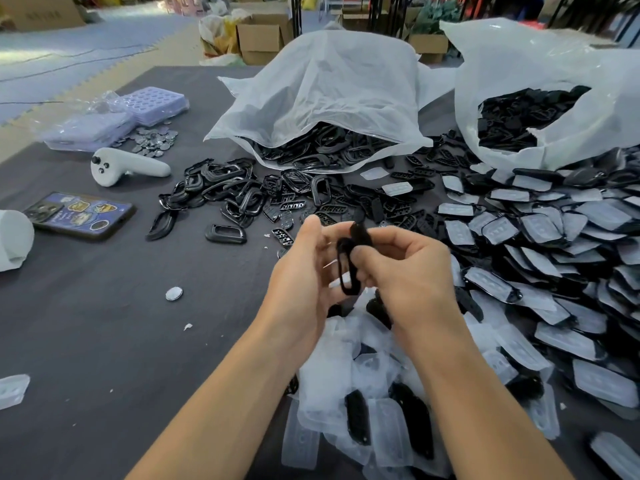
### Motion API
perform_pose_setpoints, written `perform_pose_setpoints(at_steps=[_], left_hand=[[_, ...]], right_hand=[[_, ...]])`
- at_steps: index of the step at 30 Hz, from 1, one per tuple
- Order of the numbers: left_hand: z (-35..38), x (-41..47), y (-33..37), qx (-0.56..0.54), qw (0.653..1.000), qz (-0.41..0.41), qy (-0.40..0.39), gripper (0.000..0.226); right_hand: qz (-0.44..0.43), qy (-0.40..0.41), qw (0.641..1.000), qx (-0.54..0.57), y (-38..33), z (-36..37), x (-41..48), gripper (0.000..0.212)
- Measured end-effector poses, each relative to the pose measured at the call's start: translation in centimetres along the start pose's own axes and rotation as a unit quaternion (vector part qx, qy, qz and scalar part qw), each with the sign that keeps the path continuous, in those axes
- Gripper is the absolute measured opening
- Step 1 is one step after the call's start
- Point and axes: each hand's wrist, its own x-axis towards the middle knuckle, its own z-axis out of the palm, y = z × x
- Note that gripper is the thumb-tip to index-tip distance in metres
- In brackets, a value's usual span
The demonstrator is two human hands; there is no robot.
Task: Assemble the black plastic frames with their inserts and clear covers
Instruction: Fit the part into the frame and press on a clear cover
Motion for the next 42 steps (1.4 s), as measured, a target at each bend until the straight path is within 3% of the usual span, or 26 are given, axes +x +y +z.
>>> perform_pose_setpoints(at_steps=[3,6,9,12,19,28,34,36,39,42], left_hand=[[-1.3,0.5,1.2,0.105,0.992,-0.047,-0.049,0.050],[-2.2,0.5,1.3,0.169,0.973,-0.114,-0.107,0.035],[-2.4,0.4,0.6,0.166,0.973,-0.071,-0.146,0.013],[-2.1,0.7,-0.1,0.168,0.983,0.020,-0.069,0.016],[-1.6,0.7,-0.3,0.227,0.970,0.087,-0.004,0.037],[-1.7,1.0,0.4,0.144,0.988,0.040,0.031,0.023],[-1.7,1.0,0.3,0.173,0.982,0.052,0.057,0.021],[-2.2,1.1,0.3,0.250,0.956,0.110,0.103,0.019],[-2.8,1.3,0.5,0.485,0.820,0.266,0.147,0.014],[-1.9,2.4,0.0,0.606,0.714,0.342,0.078,0.031]], right_hand=[[-0.020,0.065,0.998,0.015,-0.3,-0.5,0.4,0.023],[-0.026,0.072,0.996,0.042,-0.4,-0.5,0.3,0.034],[-0.023,0.043,0.996,0.069,-0.6,-0.4,0.4,0.040],[-0.038,0.025,0.998,0.052,-0.6,-0.5,0.6,0.032],[-0.012,0.013,0.999,0.036,0.0,-1.0,0.9,0.032],[-0.001,-0.030,0.999,-0.011,0.4,-0.8,1.1,0.037],[0.004,-0.054,0.998,-0.021,0.3,-0.7,0.8,0.042],[0.012,-0.011,1.000,-0.002,0.2,-0.9,0.9,0.042],[0.028,0.068,0.996,0.041,0.1,-1.4,1.4,0.024],[0.034,0.106,0.992,0.052,0.1,-1.9,1.5,0.023]])
